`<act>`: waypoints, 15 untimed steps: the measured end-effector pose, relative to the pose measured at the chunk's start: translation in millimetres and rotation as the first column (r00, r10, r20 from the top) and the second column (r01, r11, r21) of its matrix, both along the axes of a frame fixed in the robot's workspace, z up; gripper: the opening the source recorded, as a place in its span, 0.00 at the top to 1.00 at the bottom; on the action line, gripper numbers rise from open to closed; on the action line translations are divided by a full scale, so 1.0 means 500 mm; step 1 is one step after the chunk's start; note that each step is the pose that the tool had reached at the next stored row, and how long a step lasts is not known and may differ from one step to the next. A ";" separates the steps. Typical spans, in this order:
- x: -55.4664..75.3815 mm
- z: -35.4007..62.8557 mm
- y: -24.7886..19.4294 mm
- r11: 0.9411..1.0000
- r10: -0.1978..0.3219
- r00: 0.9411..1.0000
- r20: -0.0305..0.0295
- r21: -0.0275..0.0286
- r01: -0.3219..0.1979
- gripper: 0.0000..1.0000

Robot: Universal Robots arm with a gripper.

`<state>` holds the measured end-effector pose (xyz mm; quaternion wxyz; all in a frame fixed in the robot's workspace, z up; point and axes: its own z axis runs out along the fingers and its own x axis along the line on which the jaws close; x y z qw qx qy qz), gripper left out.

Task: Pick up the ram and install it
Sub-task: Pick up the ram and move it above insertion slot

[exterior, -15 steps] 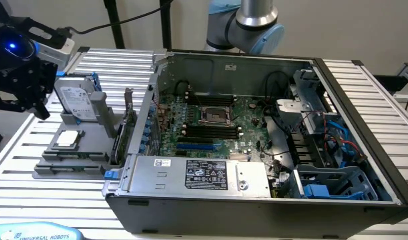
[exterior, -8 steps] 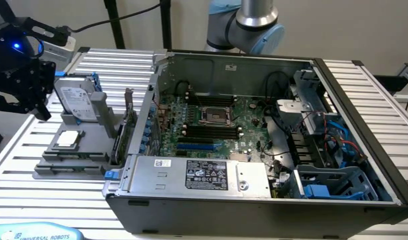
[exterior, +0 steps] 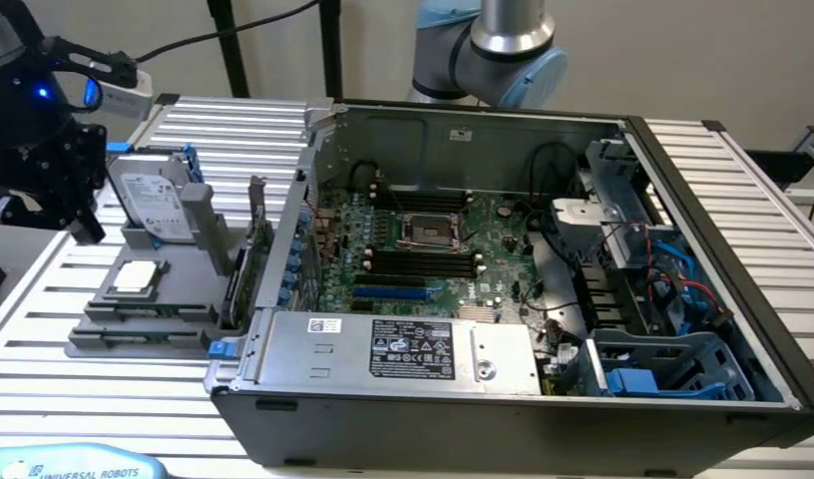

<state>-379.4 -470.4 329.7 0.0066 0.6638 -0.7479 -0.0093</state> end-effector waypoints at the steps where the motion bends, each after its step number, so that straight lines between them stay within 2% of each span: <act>1: 0.000 -0.002 0.0000 1.000 0.017 1.000 0.002 0.000 -0.017 0.89; 5: 0.000 -0.010 -0.0015 0.998 0.057 0.998 0.007 0.000 -0.057 0.89; 15: 0.001 -0.033 -0.0176 0.996 0.085 0.996 0.012 0.004 -0.085 0.89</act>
